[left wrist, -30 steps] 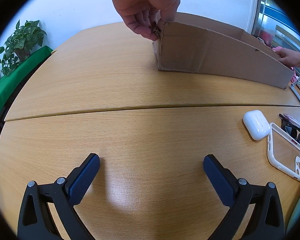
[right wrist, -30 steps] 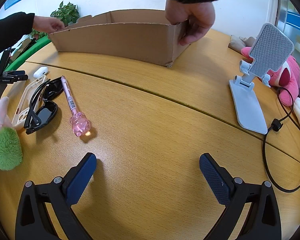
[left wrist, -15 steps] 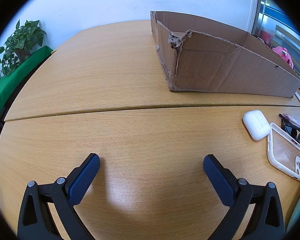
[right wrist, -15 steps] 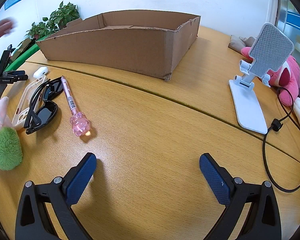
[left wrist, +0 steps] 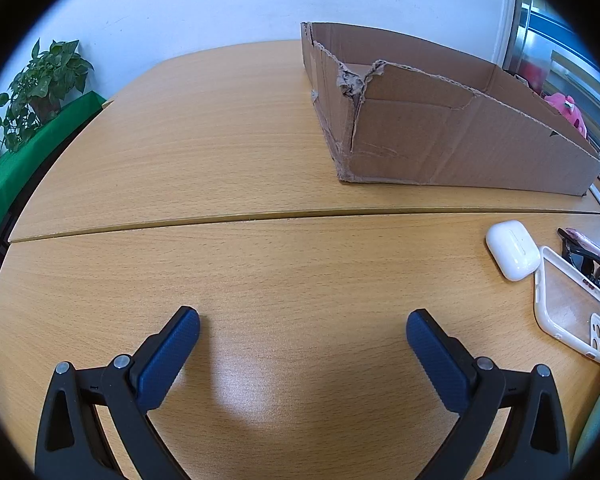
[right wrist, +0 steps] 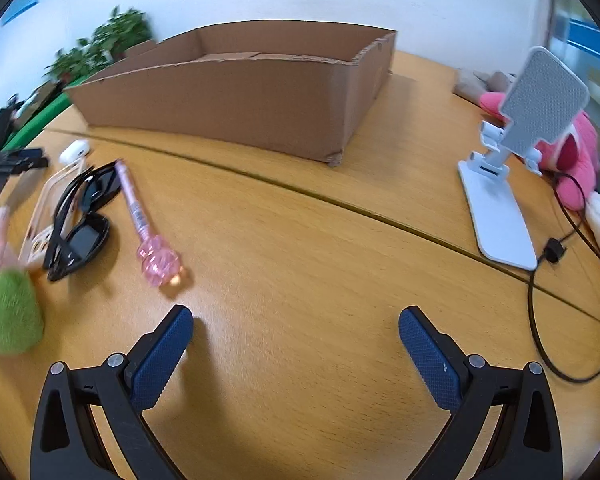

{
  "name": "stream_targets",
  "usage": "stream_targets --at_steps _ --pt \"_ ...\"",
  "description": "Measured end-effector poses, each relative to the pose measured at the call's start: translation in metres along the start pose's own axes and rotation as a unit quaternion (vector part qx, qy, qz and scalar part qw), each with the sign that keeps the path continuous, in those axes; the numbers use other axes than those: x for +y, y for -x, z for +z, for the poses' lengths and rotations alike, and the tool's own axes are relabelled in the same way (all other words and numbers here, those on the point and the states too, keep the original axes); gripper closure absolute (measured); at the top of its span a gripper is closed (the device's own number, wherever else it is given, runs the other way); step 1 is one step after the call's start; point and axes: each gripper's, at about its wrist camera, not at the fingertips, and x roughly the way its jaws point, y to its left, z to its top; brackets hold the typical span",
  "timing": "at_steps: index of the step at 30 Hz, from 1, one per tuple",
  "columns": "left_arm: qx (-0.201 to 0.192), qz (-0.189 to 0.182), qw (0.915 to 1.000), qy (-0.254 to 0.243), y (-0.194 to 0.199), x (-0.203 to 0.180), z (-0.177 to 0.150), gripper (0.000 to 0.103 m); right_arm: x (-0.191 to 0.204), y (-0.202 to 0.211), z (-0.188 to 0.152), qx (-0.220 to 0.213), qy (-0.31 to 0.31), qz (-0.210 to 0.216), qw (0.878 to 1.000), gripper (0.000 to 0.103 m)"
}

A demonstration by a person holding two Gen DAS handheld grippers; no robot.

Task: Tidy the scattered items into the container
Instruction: 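Move both tools toward the plush pig lying on the table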

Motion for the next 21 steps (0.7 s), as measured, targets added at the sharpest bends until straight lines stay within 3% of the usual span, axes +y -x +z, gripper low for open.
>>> stream_targets --at_steps 10,11,17,20,21 --pt "0.0 0.007 1.0 0.006 -0.001 -0.002 0.0 0.0 0.02 0.022 -0.018 0.012 -0.099 -0.08 0.992 0.0" --pt "0.0 0.015 0.9998 0.015 -0.002 -0.005 0.001 0.0 0.026 0.031 -0.017 0.005 -0.109 -0.09 0.99 0.0" --pt "-0.001 0.048 0.9971 0.059 -0.002 -0.018 0.0 0.0 0.057 0.114 0.009 -0.093 -0.146 -0.054 0.983 0.0" --pt "0.005 0.047 0.9975 0.053 0.008 -0.023 -0.006 0.0 0.085 0.146 0.028 -0.134 -0.15 -0.093 0.975 0.0" --pt "-0.01 0.049 0.9972 0.055 0.018 -0.023 -0.009 0.0 0.093 0.15 0.029 -0.134 -0.153 -0.106 0.973 0.0"
